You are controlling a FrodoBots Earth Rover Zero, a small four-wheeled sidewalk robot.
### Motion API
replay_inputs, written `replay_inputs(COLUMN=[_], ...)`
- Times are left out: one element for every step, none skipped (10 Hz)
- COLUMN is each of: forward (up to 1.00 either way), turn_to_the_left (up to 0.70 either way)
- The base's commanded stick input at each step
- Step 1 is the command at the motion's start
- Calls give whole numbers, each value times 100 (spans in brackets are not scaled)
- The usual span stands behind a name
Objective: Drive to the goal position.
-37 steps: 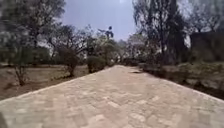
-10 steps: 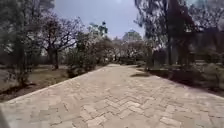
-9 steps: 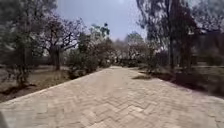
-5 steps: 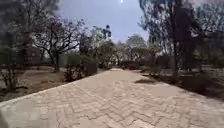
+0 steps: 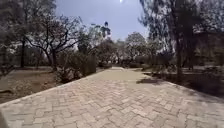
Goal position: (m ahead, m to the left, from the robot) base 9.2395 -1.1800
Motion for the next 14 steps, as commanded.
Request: replay_inputs(forward=[0,0,15,31,85,85,85,85,85,85,85,85,85,85], turn_to_the_left=[0,0,0,0,0,0,0,0,0,0,0,0,0,0])
